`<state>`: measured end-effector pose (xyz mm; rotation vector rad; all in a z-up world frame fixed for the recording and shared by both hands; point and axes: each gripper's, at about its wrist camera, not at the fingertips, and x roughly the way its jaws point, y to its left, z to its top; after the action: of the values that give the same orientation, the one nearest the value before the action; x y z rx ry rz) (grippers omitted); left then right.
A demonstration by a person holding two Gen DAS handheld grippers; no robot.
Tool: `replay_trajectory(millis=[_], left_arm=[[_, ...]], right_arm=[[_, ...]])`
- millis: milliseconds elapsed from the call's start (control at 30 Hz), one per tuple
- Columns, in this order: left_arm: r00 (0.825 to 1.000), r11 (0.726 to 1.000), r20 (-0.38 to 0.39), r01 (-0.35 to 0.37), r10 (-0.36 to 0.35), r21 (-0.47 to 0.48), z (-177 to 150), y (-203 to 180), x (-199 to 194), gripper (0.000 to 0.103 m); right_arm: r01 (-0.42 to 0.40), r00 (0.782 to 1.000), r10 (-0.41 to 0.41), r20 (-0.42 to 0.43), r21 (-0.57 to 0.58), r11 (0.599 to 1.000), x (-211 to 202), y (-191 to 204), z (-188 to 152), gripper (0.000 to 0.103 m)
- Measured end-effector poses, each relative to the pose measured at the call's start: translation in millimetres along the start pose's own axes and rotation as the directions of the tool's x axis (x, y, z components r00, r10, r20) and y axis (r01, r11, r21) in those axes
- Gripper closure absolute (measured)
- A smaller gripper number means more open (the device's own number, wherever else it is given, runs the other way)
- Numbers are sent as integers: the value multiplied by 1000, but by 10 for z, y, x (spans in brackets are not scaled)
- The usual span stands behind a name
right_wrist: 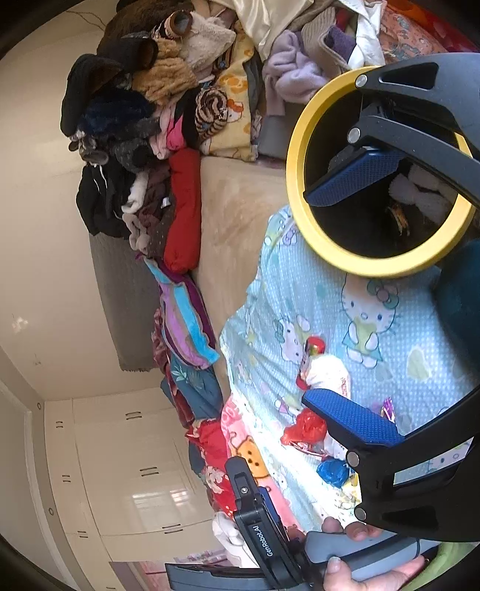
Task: Collect trash
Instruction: 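Move both open tools back over the remaining trash on the bed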
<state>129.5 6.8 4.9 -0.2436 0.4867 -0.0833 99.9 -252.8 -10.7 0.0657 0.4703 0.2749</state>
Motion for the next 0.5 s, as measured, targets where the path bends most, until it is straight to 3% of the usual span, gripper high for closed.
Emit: replay_trajectory(millis=[500], left_arm=[[996, 992, 26, -88, 91, -92, 122, 597, -163, 11]], right_arm=[[-65, 994, 66, -84, 15, 998, 366, 383, 67, 6]])
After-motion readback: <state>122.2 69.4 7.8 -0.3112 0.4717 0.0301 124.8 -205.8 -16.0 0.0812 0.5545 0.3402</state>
